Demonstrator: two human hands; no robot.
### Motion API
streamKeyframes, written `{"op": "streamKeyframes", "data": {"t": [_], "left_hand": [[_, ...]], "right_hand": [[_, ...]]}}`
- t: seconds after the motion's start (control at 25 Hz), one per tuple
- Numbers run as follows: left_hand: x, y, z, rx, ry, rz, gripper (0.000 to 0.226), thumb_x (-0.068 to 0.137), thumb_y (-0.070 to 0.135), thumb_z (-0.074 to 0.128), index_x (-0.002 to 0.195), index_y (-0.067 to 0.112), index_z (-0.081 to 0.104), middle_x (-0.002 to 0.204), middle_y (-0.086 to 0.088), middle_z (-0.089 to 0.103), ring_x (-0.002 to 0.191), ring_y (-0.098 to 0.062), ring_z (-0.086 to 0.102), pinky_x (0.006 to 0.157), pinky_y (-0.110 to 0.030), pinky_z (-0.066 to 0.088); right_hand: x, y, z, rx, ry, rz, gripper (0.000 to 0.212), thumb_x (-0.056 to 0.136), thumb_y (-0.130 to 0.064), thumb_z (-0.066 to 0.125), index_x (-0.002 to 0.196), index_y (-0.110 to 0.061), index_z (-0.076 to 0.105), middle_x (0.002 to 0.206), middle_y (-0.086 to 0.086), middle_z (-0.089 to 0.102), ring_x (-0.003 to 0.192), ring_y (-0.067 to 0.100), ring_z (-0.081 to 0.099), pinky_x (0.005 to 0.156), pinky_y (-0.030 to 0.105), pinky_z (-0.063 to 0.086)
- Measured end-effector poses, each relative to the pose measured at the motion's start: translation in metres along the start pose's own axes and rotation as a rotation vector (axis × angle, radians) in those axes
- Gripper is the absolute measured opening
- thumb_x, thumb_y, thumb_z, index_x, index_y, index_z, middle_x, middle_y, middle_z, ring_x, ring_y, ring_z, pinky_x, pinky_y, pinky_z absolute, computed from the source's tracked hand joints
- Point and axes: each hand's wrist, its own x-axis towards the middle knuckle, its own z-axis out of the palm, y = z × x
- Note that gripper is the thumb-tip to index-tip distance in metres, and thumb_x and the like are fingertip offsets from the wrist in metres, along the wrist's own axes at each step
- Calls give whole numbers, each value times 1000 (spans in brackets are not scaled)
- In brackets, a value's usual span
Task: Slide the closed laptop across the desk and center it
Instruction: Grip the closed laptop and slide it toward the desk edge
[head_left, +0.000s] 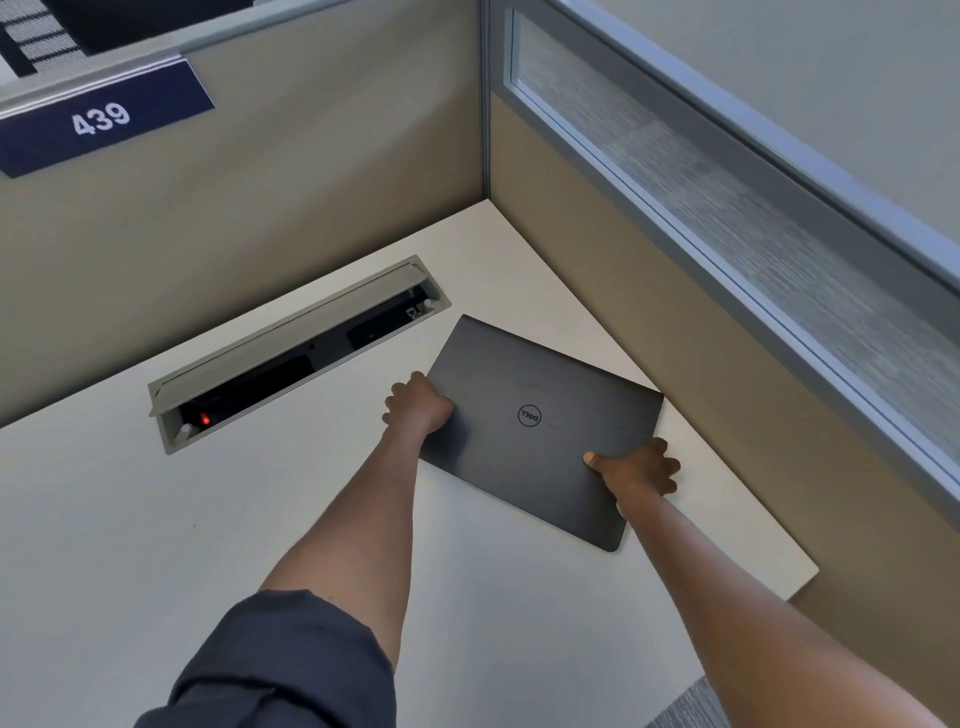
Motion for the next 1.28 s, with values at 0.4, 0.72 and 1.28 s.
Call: {"op": "streamKeyframes", "data": {"t": [0.4,0.72,1.28], "left_hand": [[11,-16,-7,-262,-27,23,23,85,12,62,106,9,70,114,-16,70,105,-37,63,95,-41,53],[-5,-41,-11,-550,-106,-34,13,85,6,62,91,18,63,106,-12,70,96,-29,67,80,-35,54],[-80,-177,-51,-831,-17,-150,22,82,6,65,104,8,63,98,-7,69,81,-20,59,69,-30,43]], "right_hand": [[14,4,-13,32,-70,-9,102,59,-31,96,135,-2,35,143,22,41,129,45,47,103,52,47],[20,17,-28,220,-262,-117,96,47,-23,101,125,-1,50,128,15,62,113,33,63,97,44,55],[-48,-18,-3,32,-481,-430,77,57,-29,95,119,-3,58,109,10,71,97,28,71,82,43,61]]}}
